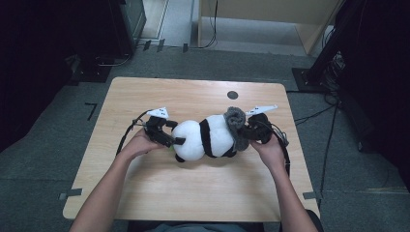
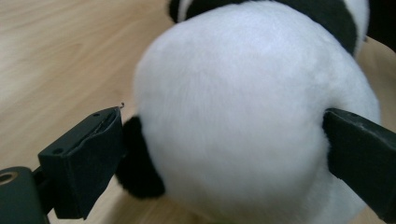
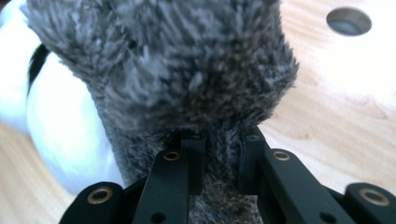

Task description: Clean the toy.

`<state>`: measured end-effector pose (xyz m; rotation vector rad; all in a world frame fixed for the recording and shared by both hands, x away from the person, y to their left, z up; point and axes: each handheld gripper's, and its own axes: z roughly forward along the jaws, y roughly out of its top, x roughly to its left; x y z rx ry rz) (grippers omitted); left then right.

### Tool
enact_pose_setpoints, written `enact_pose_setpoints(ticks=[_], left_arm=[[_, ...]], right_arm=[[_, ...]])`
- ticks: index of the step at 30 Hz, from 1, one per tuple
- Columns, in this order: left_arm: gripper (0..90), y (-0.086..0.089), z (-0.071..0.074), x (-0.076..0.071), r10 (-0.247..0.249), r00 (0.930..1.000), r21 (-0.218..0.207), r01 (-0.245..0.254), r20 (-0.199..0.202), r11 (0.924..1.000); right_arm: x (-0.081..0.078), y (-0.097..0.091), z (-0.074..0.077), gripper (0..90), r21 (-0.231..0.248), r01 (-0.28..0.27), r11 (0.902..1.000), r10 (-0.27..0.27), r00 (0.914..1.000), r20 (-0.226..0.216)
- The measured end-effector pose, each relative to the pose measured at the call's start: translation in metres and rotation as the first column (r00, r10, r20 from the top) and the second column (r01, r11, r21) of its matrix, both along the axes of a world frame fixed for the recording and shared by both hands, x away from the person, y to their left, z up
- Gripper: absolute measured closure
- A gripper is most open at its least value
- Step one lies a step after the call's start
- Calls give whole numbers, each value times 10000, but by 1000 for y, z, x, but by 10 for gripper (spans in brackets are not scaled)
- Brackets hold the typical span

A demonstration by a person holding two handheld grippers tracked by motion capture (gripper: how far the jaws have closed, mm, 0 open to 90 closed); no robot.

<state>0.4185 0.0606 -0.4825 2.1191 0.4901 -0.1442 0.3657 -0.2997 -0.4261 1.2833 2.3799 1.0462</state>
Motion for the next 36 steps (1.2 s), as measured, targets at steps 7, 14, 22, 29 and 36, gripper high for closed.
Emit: enact_pose_setpoints(ticks=[7, 14, 22, 29, 36], left_arm=[[44, -7, -1, -4, -803, 9946, -73, 800, -665, 9968], [377, -10, 15, -16, -653, 9945, 629, 705, -823, 9955], [505, -2, 27, -25, 294, 9950, -141, -308, -955, 9994], [501, 5, 40, -29, 2049, 9721, -1129, -2176, -1140, 9695], [491, -1, 39, -40, 3356, 9312, -1347, -3541, -1424, 9254]], right_arm=[[7, 11, 1, 804, -200, 225, 9995, -215, 9984, 527], [7, 8, 5, 805, 144, 405, 9991, -415, 9958, 819], [2, -14, 21, 793, 794, 983, 9920, -1074, 9870, 1197], [-18, -22, 55, 794, 2088, 731, 9752, -1086, 9805, 1639], [-33, 22, 57, 792, 2024, -515, 9779, 207, 9883, 1510]])
